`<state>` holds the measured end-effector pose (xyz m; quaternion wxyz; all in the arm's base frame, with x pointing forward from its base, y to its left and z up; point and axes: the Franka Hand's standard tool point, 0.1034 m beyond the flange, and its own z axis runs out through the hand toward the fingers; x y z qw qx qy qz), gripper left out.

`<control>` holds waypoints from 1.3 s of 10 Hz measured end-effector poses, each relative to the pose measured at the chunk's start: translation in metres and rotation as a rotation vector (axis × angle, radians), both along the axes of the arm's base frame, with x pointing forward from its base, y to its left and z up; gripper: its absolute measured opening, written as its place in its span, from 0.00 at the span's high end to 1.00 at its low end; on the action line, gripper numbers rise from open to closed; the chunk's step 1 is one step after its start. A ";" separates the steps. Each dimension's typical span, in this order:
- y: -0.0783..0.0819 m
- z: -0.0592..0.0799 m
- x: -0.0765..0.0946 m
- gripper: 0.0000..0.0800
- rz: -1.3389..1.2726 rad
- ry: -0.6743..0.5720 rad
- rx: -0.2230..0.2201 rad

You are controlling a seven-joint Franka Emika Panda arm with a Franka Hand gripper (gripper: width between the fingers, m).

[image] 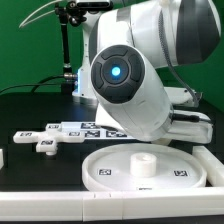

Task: Assemble round table

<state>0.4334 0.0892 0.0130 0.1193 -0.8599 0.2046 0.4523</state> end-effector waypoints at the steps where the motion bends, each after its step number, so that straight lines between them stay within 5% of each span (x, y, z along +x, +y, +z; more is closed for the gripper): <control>1: 0.000 -0.001 0.000 0.19 0.005 -0.006 0.004; 5: -0.004 -0.003 0.001 0.19 0.012 -0.018 0.022; 7: -0.005 -0.003 0.002 0.49 0.011 -0.019 0.022; 10: -0.005 -0.002 0.003 0.49 0.011 -0.022 0.022; 13: -0.009 0.029 0.006 0.49 0.018 -0.002 0.044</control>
Offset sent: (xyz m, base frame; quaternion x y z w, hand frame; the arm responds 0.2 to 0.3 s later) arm 0.0060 -0.0061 -0.0033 0.0127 0.0042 -0.0256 0.9996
